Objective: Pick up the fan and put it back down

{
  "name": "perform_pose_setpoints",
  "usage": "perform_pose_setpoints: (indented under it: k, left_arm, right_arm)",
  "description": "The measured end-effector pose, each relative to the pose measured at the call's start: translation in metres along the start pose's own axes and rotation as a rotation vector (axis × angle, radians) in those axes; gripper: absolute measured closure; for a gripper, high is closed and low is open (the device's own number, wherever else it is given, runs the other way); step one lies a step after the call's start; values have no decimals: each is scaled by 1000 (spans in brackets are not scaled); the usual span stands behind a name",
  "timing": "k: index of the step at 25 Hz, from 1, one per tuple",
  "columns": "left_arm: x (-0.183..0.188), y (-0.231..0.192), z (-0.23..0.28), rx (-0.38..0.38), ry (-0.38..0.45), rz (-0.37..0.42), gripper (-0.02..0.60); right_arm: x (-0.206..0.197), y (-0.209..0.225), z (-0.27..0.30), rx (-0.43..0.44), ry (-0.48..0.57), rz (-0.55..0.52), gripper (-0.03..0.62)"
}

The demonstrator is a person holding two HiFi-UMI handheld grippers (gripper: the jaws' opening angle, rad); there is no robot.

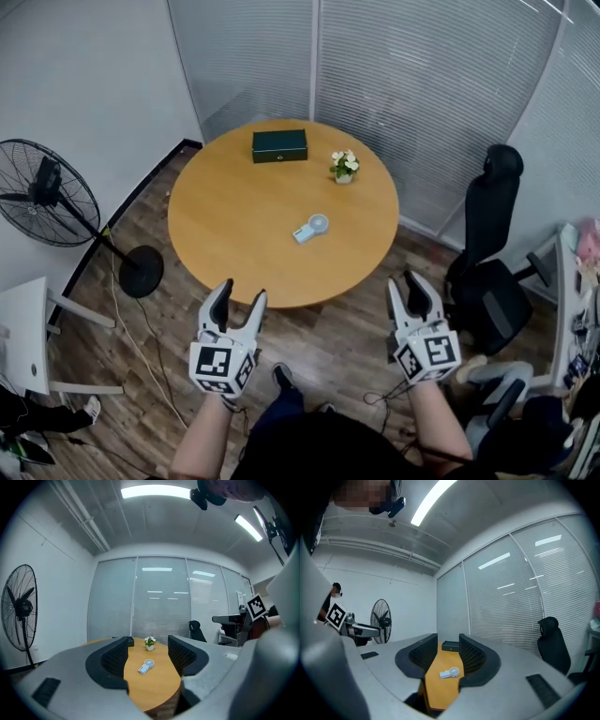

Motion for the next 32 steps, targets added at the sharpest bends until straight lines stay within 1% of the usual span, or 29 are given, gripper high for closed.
perform_pose_setpoints:
  k: [4,7,12,14,21,25,28,32]
  left_arm:
    - [-10,-27,35,-13,-19,-17,325]
    - [-18,-51,56,-28,-48,-33,325]
    - [-27,-90,81,-48,-82,-54,327]
    - [-31,-103,89,-54,-93,-62,327]
    - [-46,-123,110,-59,-138,-105,328]
    - [-52,-127,123,-41,-167,-110,328]
    - [-51,-131,132,-7,-179,-99,328]
    - [-44,-132,155,49,-199,-77,328]
  right_arm:
    - [-14,6,46,-5,-44,50,454]
    - [-25,4,78,-18,-81,76,456]
    - [-40,0,125,-38,-134,142,444]
    - [-45,-3,140,-41,-153,152,442]
    - [-73,-2,185,-3,-243,193,442]
    - [-92,6,211,25,-275,220,442]
    - [-110,18,232,48,-298,245,442]
    - [-135,49,266,83,-348,255,439]
Point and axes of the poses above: the fingertips, and each gripper's own axes: z forward along the fingers, y to its right, x out of its top, the point moved 10 cm from there along -z, backward along the fingers, and after that the axes turned 10 degrees about x, right-handed, at the moved point
